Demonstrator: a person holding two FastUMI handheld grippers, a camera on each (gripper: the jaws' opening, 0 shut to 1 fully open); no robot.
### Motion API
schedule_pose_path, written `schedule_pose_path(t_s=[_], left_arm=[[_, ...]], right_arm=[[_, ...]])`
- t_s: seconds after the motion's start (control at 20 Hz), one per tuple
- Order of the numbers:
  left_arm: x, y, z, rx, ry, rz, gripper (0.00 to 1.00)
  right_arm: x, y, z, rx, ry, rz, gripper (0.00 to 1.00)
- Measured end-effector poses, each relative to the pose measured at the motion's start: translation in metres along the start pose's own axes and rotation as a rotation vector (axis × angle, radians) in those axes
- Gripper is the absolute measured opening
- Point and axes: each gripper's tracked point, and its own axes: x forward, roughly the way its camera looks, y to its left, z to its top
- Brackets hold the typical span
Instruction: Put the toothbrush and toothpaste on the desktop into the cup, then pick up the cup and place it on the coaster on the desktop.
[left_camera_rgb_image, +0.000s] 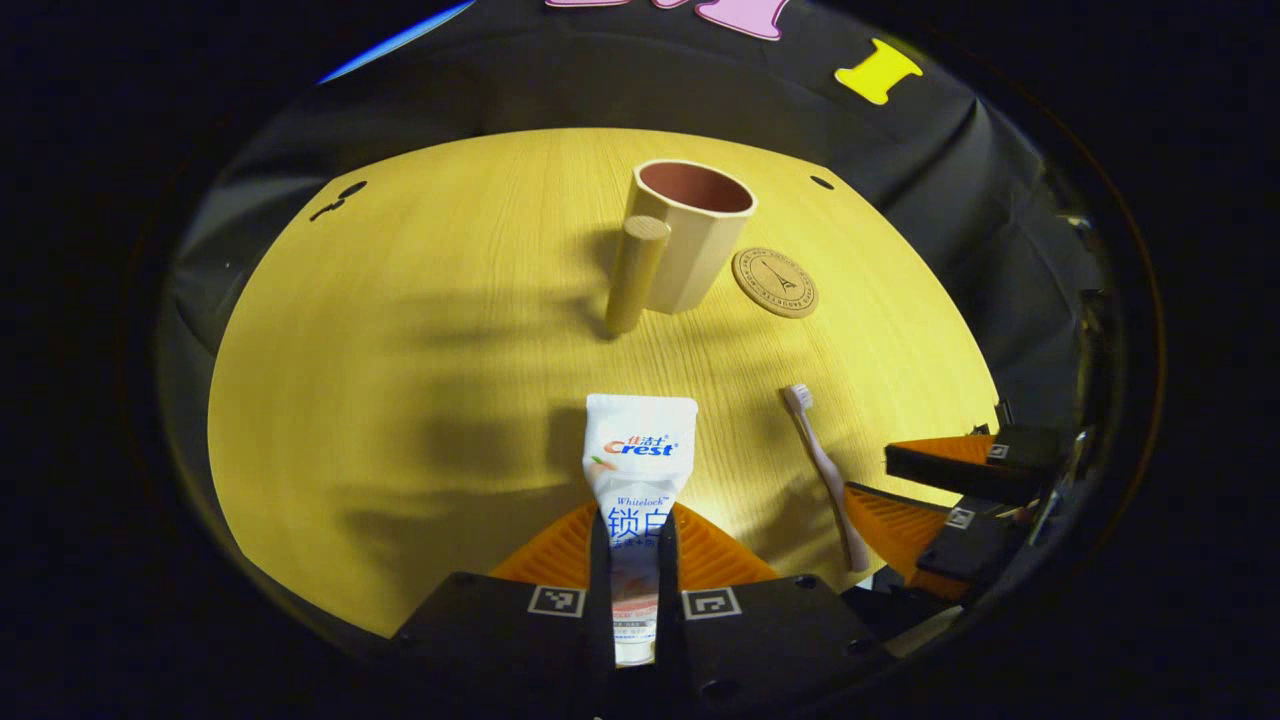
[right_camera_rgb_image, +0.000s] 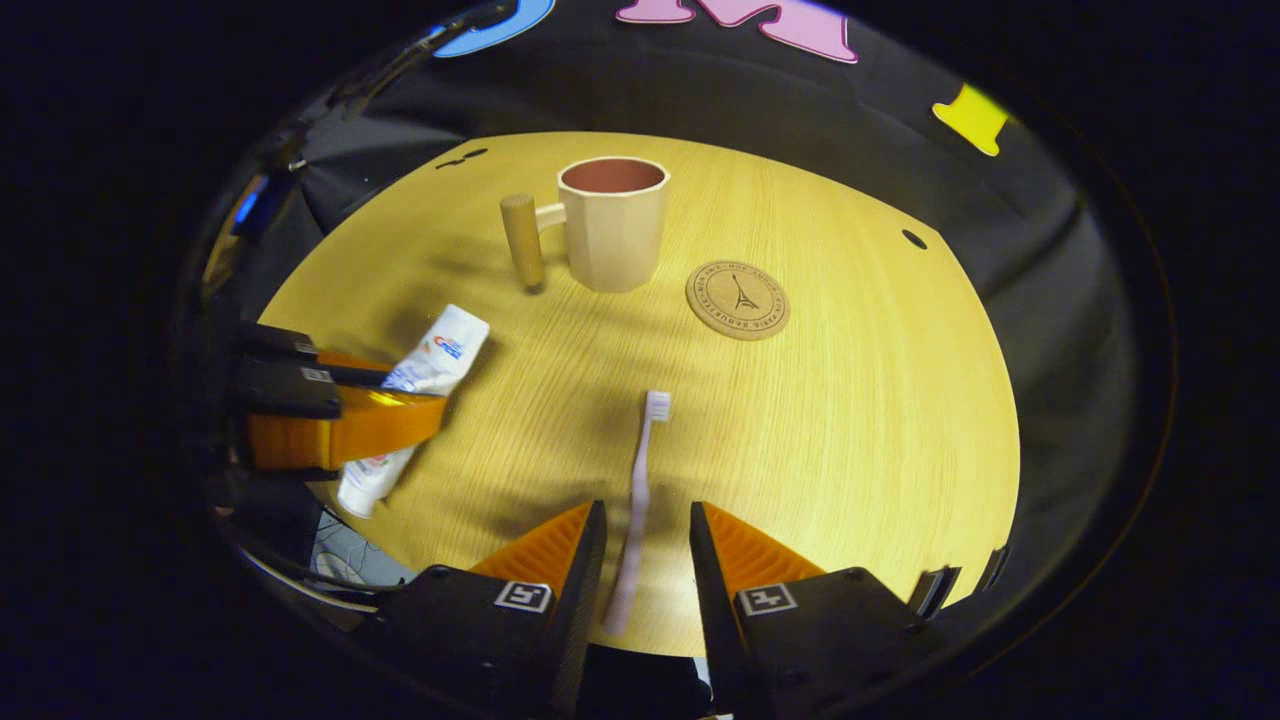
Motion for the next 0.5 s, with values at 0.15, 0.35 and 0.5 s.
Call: schedule_pose_path(t_s=[0.15,0.35,0.5], left_arm=[[-0.016,0.013,0.000,-0.008,-0.027,-0.009,0.21],[-0.028,0.028,-0.003,0.005,-0.048,0.000,0.21],[-0.032,0.037,-0.006,-0.011,-0.052,0.006,0.21]], right_arm=[[0.014,0.004,-0.004,0.034,0.053,-0.011,0.51],[0.028,0.004,-0.003,0.073,0.109,-0.007,0.42],[0.027,0.007,-0.004,0.097,0.161,0.022,0.36]])
